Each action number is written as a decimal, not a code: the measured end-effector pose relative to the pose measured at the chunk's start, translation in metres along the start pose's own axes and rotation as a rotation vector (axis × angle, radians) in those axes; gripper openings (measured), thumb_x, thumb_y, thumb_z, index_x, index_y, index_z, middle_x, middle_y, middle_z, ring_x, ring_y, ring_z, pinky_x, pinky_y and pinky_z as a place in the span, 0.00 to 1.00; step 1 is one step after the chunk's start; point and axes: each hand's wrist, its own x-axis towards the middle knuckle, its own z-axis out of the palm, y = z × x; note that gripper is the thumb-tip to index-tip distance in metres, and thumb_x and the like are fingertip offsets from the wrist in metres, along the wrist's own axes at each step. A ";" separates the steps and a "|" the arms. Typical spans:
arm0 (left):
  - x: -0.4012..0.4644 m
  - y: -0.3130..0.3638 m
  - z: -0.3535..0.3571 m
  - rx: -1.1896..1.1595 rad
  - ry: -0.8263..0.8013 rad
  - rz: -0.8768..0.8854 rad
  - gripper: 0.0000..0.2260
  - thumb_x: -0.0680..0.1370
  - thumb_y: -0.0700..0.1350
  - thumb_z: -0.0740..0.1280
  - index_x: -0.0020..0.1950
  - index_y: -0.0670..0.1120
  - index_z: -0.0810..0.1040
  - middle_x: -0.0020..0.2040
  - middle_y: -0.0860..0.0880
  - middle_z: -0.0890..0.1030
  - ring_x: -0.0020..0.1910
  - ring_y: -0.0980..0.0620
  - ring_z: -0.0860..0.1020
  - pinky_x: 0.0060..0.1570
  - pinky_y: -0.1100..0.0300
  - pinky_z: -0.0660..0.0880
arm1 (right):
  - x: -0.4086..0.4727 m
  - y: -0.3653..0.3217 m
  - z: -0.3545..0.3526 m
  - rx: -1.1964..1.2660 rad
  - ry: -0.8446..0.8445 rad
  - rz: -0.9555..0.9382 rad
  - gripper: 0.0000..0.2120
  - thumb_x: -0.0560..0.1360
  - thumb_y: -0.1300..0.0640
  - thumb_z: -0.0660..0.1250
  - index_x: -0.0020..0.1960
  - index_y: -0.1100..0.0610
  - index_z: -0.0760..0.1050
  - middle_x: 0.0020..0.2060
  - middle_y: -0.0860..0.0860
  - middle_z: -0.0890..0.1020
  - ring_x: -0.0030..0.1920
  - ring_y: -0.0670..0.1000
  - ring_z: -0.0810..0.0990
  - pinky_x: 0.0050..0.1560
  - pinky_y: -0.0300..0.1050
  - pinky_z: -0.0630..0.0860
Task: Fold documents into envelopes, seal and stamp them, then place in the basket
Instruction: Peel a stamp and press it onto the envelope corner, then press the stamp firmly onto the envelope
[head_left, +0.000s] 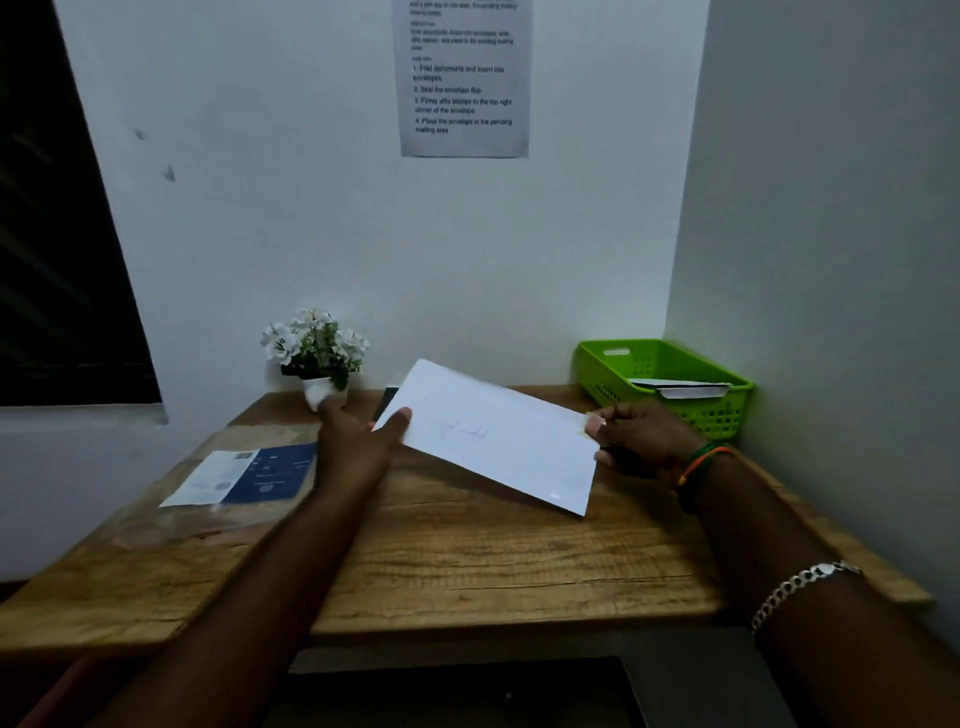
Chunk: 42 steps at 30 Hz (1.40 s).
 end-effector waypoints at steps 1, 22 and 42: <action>-0.004 0.002 -0.002 -0.176 -0.057 -0.090 0.34 0.76 0.48 0.77 0.77 0.46 0.64 0.67 0.40 0.78 0.59 0.41 0.82 0.57 0.46 0.80 | -0.002 0.000 0.000 0.010 0.000 -0.004 0.04 0.79 0.63 0.69 0.45 0.60 0.78 0.39 0.56 0.81 0.33 0.49 0.80 0.27 0.36 0.79; -0.030 0.112 0.048 -0.686 -0.335 -0.182 0.10 0.81 0.40 0.70 0.62 0.40 0.77 0.47 0.40 0.86 0.39 0.48 0.86 0.31 0.62 0.80 | -0.059 -0.050 -0.042 0.446 0.056 -0.005 0.11 0.77 0.66 0.70 0.58 0.61 0.78 0.42 0.55 0.86 0.40 0.53 0.85 0.36 0.49 0.83; -0.068 0.001 0.101 0.665 -0.491 0.520 0.20 0.78 0.60 0.69 0.66 0.52 0.79 0.63 0.53 0.76 0.60 0.54 0.76 0.61 0.53 0.76 | -0.001 -0.038 -0.092 0.382 0.623 -0.027 0.06 0.76 0.61 0.70 0.47 0.64 0.76 0.37 0.59 0.81 0.31 0.56 0.81 0.31 0.53 0.83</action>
